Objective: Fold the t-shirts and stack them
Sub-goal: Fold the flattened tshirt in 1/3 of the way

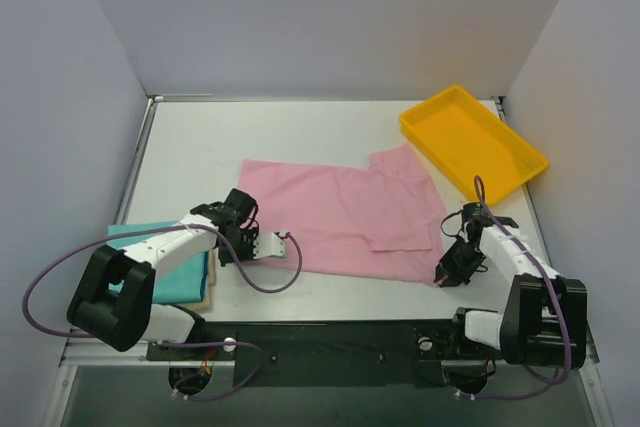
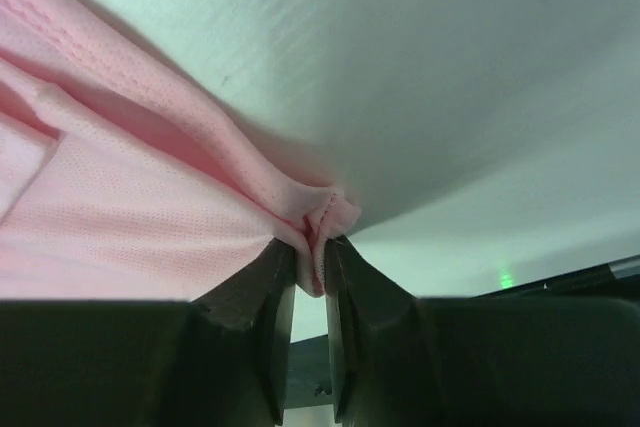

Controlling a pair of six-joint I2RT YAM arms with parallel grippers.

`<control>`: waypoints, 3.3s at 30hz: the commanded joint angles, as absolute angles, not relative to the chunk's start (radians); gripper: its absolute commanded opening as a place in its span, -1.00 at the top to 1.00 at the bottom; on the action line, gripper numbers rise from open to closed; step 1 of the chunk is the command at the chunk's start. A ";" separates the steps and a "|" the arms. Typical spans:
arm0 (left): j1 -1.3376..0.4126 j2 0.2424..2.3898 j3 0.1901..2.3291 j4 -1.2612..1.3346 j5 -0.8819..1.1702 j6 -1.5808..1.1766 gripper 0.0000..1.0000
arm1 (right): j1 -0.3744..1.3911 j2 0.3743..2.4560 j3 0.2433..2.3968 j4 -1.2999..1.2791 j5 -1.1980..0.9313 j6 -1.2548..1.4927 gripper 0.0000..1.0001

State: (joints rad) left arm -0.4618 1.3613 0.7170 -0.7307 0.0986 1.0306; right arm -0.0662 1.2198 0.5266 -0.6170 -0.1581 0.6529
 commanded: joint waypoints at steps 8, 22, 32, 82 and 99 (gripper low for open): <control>-0.557 1.264 0.680 -0.837 0.144 1.037 1.00 | -0.268 1.204 0.517 -0.569 -0.181 0.634 1.00; -0.632 1.198 0.709 -0.946 0.124 0.962 0.05 | -0.225 1.106 0.777 -0.719 -0.045 0.531 -0.01; -0.600 1.244 0.798 -0.891 0.141 0.831 0.03 | 0.287 1.388 0.914 -0.706 -0.190 0.310 1.00; -0.563 1.338 0.729 -0.779 0.064 0.801 0.03 | 0.604 1.876 1.262 -0.721 0.164 0.046 1.00; -0.555 1.338 0.730 -0.776 0.058 0.818 0.04 | 0.526 2.059 1.707 -0.758 0.278 -0.086 1.00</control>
State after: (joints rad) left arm -0.5610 1.3415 0.7185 -0.7948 0.0532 0.8085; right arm 0.5175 2.0960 1.5742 -0.7002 0.2287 -0.0685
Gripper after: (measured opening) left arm 0.482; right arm 0.001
